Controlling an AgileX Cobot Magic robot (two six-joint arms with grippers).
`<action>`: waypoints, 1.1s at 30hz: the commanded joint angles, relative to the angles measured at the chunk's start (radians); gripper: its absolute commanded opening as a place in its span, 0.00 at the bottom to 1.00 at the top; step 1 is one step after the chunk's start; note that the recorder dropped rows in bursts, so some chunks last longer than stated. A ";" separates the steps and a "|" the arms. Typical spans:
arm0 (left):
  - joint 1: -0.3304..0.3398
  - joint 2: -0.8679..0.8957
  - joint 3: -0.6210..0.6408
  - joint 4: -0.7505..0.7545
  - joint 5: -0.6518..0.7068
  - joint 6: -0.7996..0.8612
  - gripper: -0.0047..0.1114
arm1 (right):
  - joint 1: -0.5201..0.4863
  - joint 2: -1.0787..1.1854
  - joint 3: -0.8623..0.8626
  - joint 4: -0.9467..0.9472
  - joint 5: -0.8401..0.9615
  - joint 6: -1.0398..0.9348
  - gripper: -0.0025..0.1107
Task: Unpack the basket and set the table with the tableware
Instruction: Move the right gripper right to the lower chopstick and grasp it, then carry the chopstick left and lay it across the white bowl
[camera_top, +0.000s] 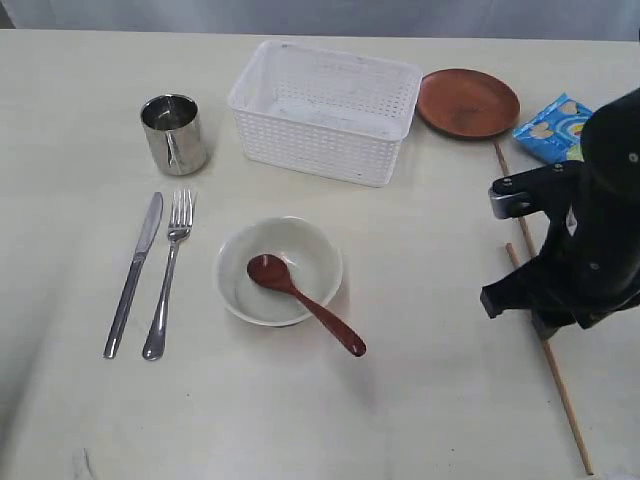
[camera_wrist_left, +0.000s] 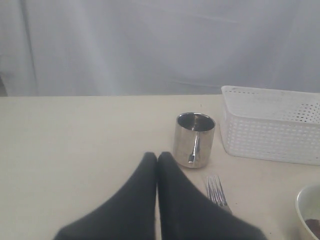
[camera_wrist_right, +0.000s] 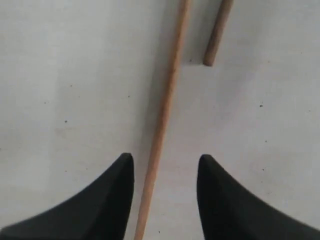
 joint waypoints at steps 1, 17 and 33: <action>-0.001 -0.004 0.003 -0.007 -0.006 0.000 0.04 | -0.073 -0.005 0.009 0.037 -0.075 -0.016 0.26; -0.001 -0.004 0.003 -0.007 -0.006 0.000 0.04 | -0.171 0.140 0.009 0.191 -0.174 -0.193 0.29; -0.001 -0.004 0.003 -0.007 -0.006 0.000 0.04 | -0.099 0.155 -0.058 0.197 -0.050 -0.183 0.02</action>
